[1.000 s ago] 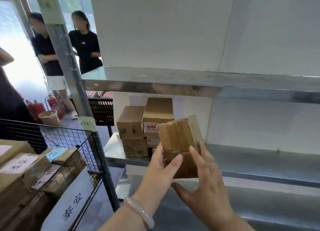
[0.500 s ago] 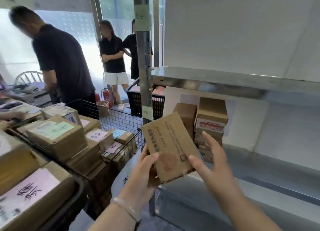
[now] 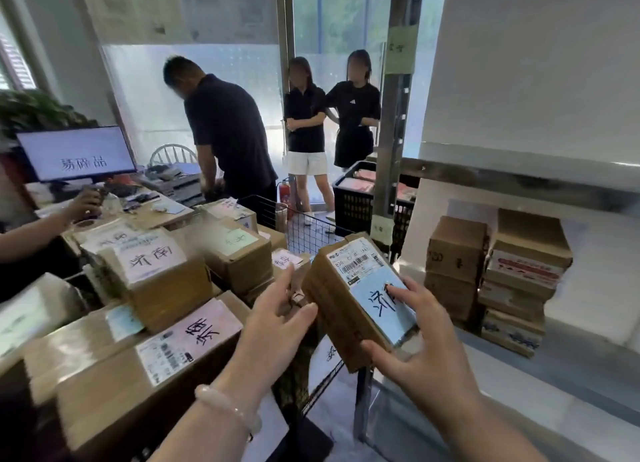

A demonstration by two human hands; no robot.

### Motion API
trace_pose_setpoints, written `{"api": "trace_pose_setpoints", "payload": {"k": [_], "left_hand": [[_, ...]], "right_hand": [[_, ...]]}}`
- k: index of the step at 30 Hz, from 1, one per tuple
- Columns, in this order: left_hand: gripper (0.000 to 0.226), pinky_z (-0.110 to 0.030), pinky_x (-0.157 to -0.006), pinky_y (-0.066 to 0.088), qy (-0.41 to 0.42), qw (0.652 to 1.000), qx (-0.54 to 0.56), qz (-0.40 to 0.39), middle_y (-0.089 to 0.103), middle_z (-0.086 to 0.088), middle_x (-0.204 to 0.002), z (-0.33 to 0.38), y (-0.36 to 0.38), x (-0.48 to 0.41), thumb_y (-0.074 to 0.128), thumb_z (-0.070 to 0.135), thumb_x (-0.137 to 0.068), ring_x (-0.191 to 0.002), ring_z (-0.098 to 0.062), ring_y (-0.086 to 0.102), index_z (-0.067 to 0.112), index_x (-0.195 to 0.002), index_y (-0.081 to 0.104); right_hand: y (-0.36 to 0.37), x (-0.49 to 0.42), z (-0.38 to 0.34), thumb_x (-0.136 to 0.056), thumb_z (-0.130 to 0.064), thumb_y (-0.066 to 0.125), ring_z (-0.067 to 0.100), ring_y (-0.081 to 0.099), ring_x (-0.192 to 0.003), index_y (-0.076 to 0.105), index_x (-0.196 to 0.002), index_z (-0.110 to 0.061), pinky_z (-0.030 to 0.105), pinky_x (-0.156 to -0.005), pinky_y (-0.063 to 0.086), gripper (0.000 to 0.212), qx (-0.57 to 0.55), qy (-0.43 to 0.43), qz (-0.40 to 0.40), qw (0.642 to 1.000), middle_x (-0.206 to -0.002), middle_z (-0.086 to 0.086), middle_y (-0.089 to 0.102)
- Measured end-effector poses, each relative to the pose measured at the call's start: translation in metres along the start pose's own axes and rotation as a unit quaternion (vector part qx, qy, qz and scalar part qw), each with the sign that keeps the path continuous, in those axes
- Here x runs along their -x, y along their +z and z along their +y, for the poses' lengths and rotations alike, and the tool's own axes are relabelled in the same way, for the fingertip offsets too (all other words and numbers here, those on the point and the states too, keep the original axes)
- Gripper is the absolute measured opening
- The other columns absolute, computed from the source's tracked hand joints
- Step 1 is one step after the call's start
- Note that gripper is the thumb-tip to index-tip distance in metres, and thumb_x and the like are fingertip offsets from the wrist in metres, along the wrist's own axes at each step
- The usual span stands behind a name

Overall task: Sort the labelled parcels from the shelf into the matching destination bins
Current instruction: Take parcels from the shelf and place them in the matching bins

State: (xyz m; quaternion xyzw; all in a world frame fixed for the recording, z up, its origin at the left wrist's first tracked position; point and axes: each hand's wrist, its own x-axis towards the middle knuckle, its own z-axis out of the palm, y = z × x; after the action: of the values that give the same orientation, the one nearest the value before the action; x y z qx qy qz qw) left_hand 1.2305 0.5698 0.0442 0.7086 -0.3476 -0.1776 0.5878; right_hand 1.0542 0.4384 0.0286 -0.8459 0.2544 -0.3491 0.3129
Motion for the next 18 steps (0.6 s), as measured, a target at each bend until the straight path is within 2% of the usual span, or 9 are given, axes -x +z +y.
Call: {"api": "trace_pose_setpoints", "payload": {"k": [2, 3, 4, 7, 11, 13, 16, 18], "left_hand": [[0.067, -0.014, -0.092, 0.044, 0.036, 0.993, -0.108, 0.025, 0.041, 0.024, -0.142, 0.003, -0.017, 0.007, 0.064, 0.036, -0.093, -0.122, 0.007, 0.047, 0.050, -0.149, 0.029], [0.067, -0.026, -0.100, 0.045, 0.047, 0.987, -0.149, 0.032, 0.035, 0.024, -0.147, 0.002, -0.025, 0.010, 0.063, 0.040, -0.093, -0.129, -0.005, 0.044, 0.053, -0.148, 0.029], [0.065, -0.033, -0.106, 0.043, 0.056, 0.981, -0.180, 0.039, 0.031, 0.026, -0.149, 0.001, -0.032, 0.014, 0.063, 0.043, -0.092, -0.134, -0.007, 0.038, 0.058, -0.145, 0.028], [0.064, -0.031, -0.113, 0.025, 0.082, 0.964, -0.247, 0.052, 0.023, 0.031, -0.150, -0.004, -0.048, 0.023, 0.062, 0.047, -0.091, -0.139, 0.004, 0.018, 0.070, -0.134, 0.022], [0.064, -0.027, -0.113, 0.013, 0.089, 0.937, -0.330, 0.072, 0.018, 0.030, -0.153, -0.011, -0.063, 0.027, 0.059, 0.049, -0.092, -0.141, 0.004, 0.010, 0.068, -0.136, 0.016], [0.064, -0.028, -0.115, 0.012, 0.081, 0.930, -0.349, 0.082, 0.016, 0.028, -0.156, -0.014, -0.069, 0.024, 0.057, 0.050, -0.093, -0.141, 0.005, 0.005, 0.064, -0.141, 0.018], [0.066, -0.032, -0.118, 0.011, 0.071, 0.920, -0.376, 0.087, 0.012, 0.025, -0.159, -0.016, -0.072, 0.014, 0.054, 0.053, -0.093, -0.141, 0.007, -0.001, 0.059, -0.147, 0.016], [0.068, -0.032, -0.118, 0.009, 0.072, 0.910, -0.398, 0.087, 0.008, 0.024, -0.159, -0.017, -0.068, 0.004, 0.051, 0.056, -0.093, -0.143, 0.005, -0.004, 0.058, -0.148, 0.012]], "right_hand": [[0.010, -0.002, -0.005, -0.053, -0.079, 0.065, -0.032, 0.008, -0.122, 0.031, -0.125, -0.070, 0.018, -0.097, 0.026, 0.080, 0.008, -0.010, -0.003, 1.000, -0.135, -0.056, 0.009], [0.014, -0.004, -0.008, -0.053, -0.079, 0.064, -0.032, 0.007, -0.122, 0.030, -0.125, -0.070, 0.021, -0.098, 0.027, 0.080, 0.013, -0.013, -0.004, 1.000, -0.136, -0.055, 0.009], [0.019, -0.005, -0.009, -0.054, -0.078, 0.065, -0.031, 0.007, -0.122, 0.030, -0.125, -0.070, 0.024, -0.099, 0.028, 0.080, 0.015, -0.016, -0.003, 1.000, -0.138, -0.054, 0.009], [0.034, -0.010, -0.011, -0.056, -0.075, 0.068, -0.028, 0.015, -0.122, 0.034, -0.127, -0.066, 0.028, -0.100, 0.032, 0.079, -0.003, -0.016, 0.011, 1.000, -0.138, -0.054, 0.012], [0.050, -0.024, -0.013, -0.053, -0.077, 0.067, -0.009, 0.025, -0.129, 0.042, -0.128, -0.059, 0.040, -0.106, 0.040, 0.081, -0.052, -0.006, 0.015, 0.999, -0.136, -0.053, 0.016], [0.057, -0.036, -0.010, -0.056, -0.068, 0.075, -0.009, 0.026, -0.132, 0.046, -0.129, -0.053, 0.046, -0.107, 0.043, 0.080, -0.079, -0.008, 0.012, 0.997, -0.138, -0.048, 0.020], [0.063, -0.059, -0.004, -0.064, -0.054, 0.081, -0.028, 0.016, -0.122, 0.046, -0.132, -0.048, 0.034, -0.104, 0.038, 0.077, -0.063, -0.023, 0.026, 0.997, -0.141, -0.037, 0.026], [0.066, -0.080, 0.001, -0.066, -0.052, 0.081, -0.025, 0.020, -0.120, 0.046, -0.133, -0.045, 0.027, -0.099, 0.035, 0.076, -0.051, -0.025, 0.033, 0.998, -0.140, -0.033, 0.026]]}}
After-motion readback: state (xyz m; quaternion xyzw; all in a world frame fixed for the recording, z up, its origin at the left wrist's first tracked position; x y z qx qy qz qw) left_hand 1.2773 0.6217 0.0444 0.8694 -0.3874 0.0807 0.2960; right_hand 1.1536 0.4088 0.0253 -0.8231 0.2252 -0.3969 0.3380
